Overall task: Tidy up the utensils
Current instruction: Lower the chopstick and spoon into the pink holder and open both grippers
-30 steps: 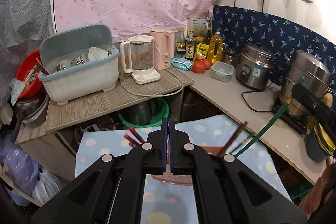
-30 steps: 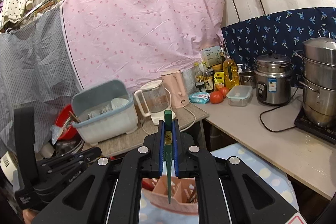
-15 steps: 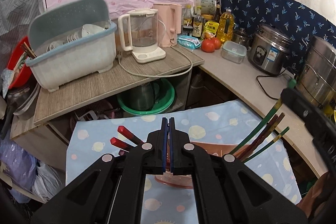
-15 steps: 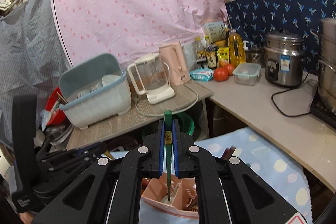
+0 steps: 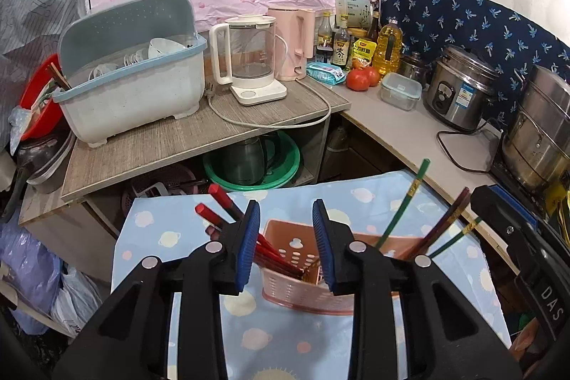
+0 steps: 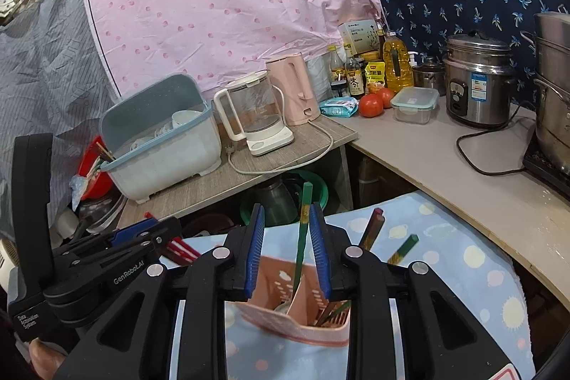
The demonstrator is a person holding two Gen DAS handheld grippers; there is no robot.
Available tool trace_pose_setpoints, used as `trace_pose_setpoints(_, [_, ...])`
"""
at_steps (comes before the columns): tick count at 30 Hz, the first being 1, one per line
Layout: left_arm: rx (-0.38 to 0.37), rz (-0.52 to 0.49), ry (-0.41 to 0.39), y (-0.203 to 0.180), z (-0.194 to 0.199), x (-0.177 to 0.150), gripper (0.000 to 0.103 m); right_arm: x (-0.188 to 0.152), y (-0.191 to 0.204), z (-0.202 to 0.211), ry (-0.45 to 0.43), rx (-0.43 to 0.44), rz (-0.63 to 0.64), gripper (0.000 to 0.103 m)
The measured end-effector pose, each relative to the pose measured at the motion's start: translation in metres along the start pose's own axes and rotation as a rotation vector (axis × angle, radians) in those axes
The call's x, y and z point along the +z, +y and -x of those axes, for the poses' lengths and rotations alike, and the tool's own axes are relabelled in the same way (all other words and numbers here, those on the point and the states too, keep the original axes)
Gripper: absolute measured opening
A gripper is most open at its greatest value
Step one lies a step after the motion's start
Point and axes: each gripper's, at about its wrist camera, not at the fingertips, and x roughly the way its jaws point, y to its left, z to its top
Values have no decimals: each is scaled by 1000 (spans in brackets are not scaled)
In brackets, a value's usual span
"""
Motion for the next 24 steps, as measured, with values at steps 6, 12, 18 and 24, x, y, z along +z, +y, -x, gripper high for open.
trace_pose_setpoints(6, [-5, -19, 9, -11, 24, -22, 36, -24, 6, 27, 26, 0, 20, 32])
trace_pose_setpoints(12, [2, -36, 15, -22, 47, -52, 48, -52, 7, 54, 56, -32, 42, 33])
trace_pose_setpoints(18, [15, -51, 36, -32, 65, -86, 53, -83, 4, 79, 96, -71, 57, 40])
trace_pose_setpoints(24, [16, -77, 44, -42, 79, -117, 66, -112, -3, 93, 147, -108, 47, 46])
